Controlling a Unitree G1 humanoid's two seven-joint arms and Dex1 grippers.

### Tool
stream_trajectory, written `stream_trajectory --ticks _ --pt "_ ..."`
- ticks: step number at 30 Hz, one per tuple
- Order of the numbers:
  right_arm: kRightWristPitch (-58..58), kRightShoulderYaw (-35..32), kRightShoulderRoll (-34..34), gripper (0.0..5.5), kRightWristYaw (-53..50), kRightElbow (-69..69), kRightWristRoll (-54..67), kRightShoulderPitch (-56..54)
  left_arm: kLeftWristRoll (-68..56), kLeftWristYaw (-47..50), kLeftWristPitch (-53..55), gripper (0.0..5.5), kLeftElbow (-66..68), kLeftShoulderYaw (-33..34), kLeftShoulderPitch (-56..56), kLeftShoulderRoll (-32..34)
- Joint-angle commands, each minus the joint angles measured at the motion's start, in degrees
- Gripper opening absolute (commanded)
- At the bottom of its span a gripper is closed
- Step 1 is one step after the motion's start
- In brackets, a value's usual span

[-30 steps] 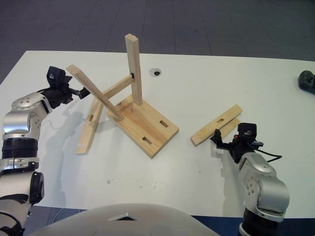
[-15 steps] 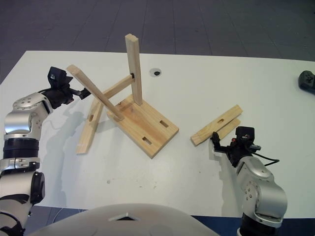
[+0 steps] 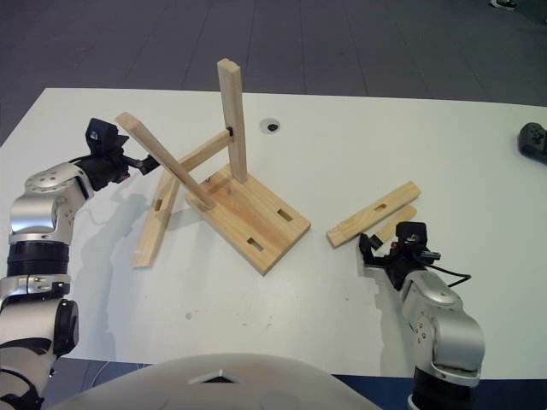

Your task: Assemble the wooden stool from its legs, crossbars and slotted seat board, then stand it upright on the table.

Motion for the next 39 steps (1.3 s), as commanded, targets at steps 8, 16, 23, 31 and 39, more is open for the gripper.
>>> stream_trajectory --ticks 8,16,23,31,39 --pt "7.98 -6.49 8.24 4.05 -6.79 -1.97 -0.43 1.88 0.60 -0.06 0.03 5.40 0.05 -1.14 0.15 -1.27" --pt "7.27 -6.33 6.70 2.90 -6.83 -0.11 -1.67 0.67 0.56 1.25 0.27 5.40 -1.03 -0.02 0.81 -1.34" --pt "6.38 -6.58 6.89 1.91 -7.40 0.44 -2.80 -0.51 0.75 1.72 -0.17 5.40 -0.40 0.04 0.44 -1.30" --pt "3.13 -6.81 6.68 1.33 -8.46 0.51 -4.73 -2.53 -0.09 2.67 0.07 5.40 -0.58 0.98 -0.82 -2.05" --pt "-17.22 -8.69 -2.49 1.33 -5.80 2.95 -8.86 -11.26 -10.47 11.12 5.78 5.40 -4.66 12.82 -14.11 -4.82"
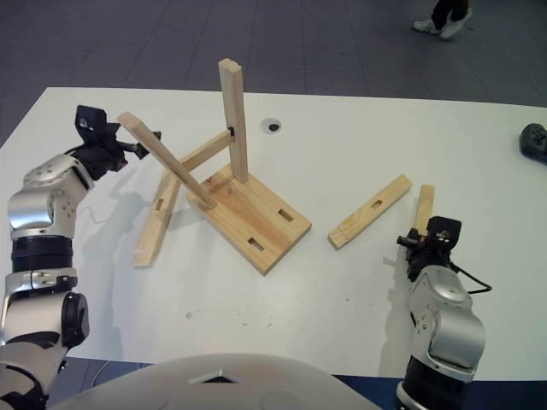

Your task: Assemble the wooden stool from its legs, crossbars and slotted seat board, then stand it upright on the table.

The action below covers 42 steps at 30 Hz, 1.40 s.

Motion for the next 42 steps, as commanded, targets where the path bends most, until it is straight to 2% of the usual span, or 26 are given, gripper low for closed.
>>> stream_trajectory --ticks 1,6,10,15,19,31,42 --pt "-12.47 -0.89 -8.16 1.33 2.38 3.80 -3.06 -9.26 -7.31 4.67 3.81 5.40 -2.45 6.31 -13.09 -1.54" --pt "-24.69 4.05 -14.34 1.33 8.66 5.06 -4.23 -18.51 -18.75 5.69 10.26 5.40 -4.11 9.03 -26.79 -5.30" --pt "-27.92 10.12 -14.08 1.33 13.72 1.72 -1.38 -24.26 -30.52 6.16 19.51 5.40 -7.36 7.92 -31.68 -12.14" --pt "-27.87 16.98 -11.19 1.33 15.66 -2.37 -0.21 -24.83 -41.47 7.33 28.37 5.40 -10.85 5.31 -29.81 -20.00" --pt "-26.45 19.04 -8.12 1.33 15.14 -4.96 1.53 -21.43 -45.16 12.04 30.81 5.40 -12.79 4.21 -27.66 -24.32" --pt "-26.07 25.57 -4.40 1.33 16.54 -9.70 3.43 -18.11 -51.43 24.94 31.19 5.40 -13.52 3.92 -25.30 -30.49" --pt "-25.52 25.51 -4.26 1.33 15.36 -9.93 2.46 -17.07 -55.43 26.28 30.82 3.64 -15.30 2.53 -24.84 -29.78"
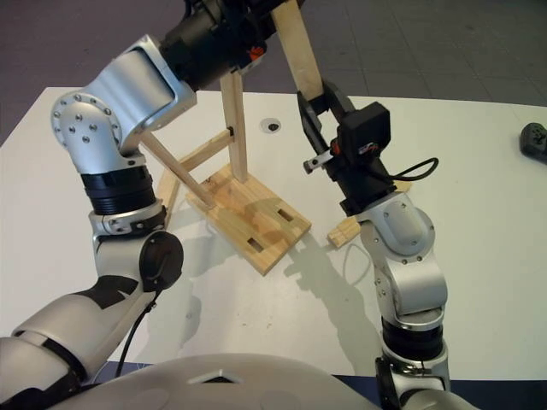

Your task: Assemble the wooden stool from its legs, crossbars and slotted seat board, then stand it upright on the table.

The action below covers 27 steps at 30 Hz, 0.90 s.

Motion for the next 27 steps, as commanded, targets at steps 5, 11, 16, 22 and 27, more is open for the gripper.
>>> stream_trajectory --ticks 5,11,16,22,27 --pt "0.97 -0.15 0.29 1.33 -0.84 -0.71 -0.66 0.81 -0.95 -0.20 -0.19 2.79 -1.43 -2.15 0.92 0.82" --pt "0.74 -0.24 0.28 1.33 -1.03 -0.27 -1.03 0.10 2.68 -2.96 -1.73 1.75 -2.38 -4.87 1.69 2.70" --pt "0.60 -0.46 0.24 1.33 -1.25 -0.04 -1.27 -0.14 6.98 -6.31 -4.44 0.95 -3.26 -7.00 1.88 4.57" --pt "0.64 -0.08 -0.05 1.72 -1.37 0.08 -1.95 0.03 11.50 -9.39 -7.07 0.46 -4.29 -8.92 2.21 5.85" --pt "0.91 0.13 0.16 2.57 -1.79 0.37 -3.23 0.90 17.24 -10.52 -12.35 0.43 -3.22 -6.58 -0.69 10.23"
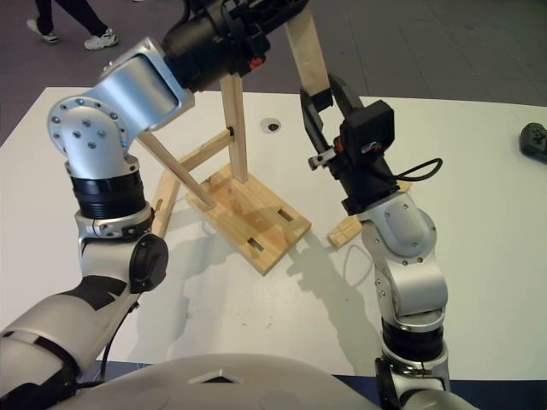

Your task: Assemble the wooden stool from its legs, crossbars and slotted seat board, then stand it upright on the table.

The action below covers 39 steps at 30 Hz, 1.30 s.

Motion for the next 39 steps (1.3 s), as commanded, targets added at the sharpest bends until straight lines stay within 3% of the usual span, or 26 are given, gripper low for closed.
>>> stream_trajectory --ticks 1,6,11,18,23,32,39 --pt "0.92 -0.33 0.15 2.78 -0.82 0.19 -1.18 1.38 5.80 0.56 -6.48 0.43 1.65 4.59 -4.00 6.34" --pt "1.19 -3.25 0.11 3.59 -2.79 -1.58 -2.65 5.05 16.14 9.20 -9.23 0.43 -4.01 10.69 -1.07 17.53" --pt "1.43 -8.27 1.12 4.32 -5.32 -3.68 -3.07 10.89 27.78 14.40 -6.78 0.43 -14.22 8.86 15.32 23.88" --pt "1.03 -9.88 2.42 5.40 -7.15 -6.91 -5.05 17.03 24.92 14.14 -0.08 0.43 -16.72 11.79 35.43 17.97" --pt "1.17 -9.65 2.76 5.40 -7.14 -7.61 -5.49 18.41 22.55 14.83 2.57 0.43 -20.80 13.75 41.16 16.20" --pt "1.65 -3.21 3.62 5.40 -5.67 -8.30 -6.38 22.11 5.99 23.06 3.64 0.43 -19.33 22.21 35.07 5.44" --pt "1.37 -1.85 4.69 5.40 -6.13 -7.86 -6.79 21.93 -2.76 26.31 2.66 0.43 -16.85 23.30 28.36 6.49"
